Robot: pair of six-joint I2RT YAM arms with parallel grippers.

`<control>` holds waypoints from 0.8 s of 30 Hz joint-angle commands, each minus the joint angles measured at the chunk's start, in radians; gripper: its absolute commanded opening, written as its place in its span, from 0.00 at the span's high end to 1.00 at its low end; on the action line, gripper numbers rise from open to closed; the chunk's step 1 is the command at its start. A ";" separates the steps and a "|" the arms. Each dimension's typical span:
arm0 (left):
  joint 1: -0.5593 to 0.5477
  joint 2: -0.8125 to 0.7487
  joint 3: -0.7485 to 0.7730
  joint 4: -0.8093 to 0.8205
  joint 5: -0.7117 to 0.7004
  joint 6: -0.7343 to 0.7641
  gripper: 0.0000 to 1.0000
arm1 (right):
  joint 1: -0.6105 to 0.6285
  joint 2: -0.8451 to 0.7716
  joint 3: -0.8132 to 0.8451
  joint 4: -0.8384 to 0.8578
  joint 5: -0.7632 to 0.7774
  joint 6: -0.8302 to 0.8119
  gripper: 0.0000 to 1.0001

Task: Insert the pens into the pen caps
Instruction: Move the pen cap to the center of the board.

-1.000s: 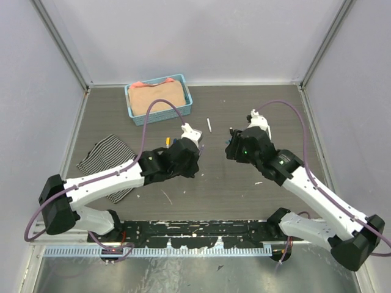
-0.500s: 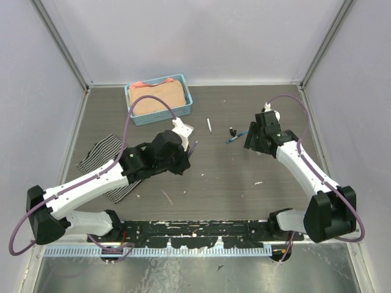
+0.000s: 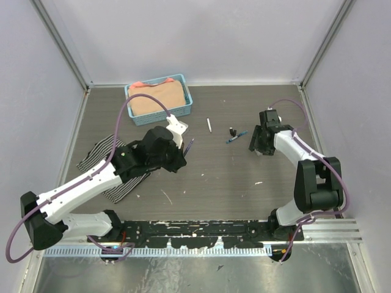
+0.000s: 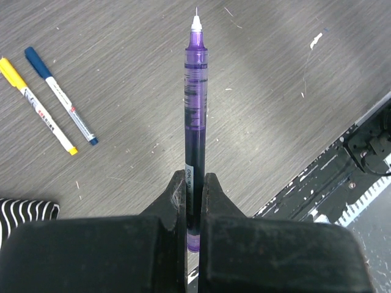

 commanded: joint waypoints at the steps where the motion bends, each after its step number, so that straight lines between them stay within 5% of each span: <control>1: 0.003 -0.026 -0.020 0.013 0.061 0.030 1.00 | -0.019 0.028 0.047 0.031 0.036 -0.045 0.44; 24: 0.003 0.026 0.012 -0.007 0.089 0.039 1.00 | -0.054 0.197 0.116 0.032 -0.038 -0.072 0.51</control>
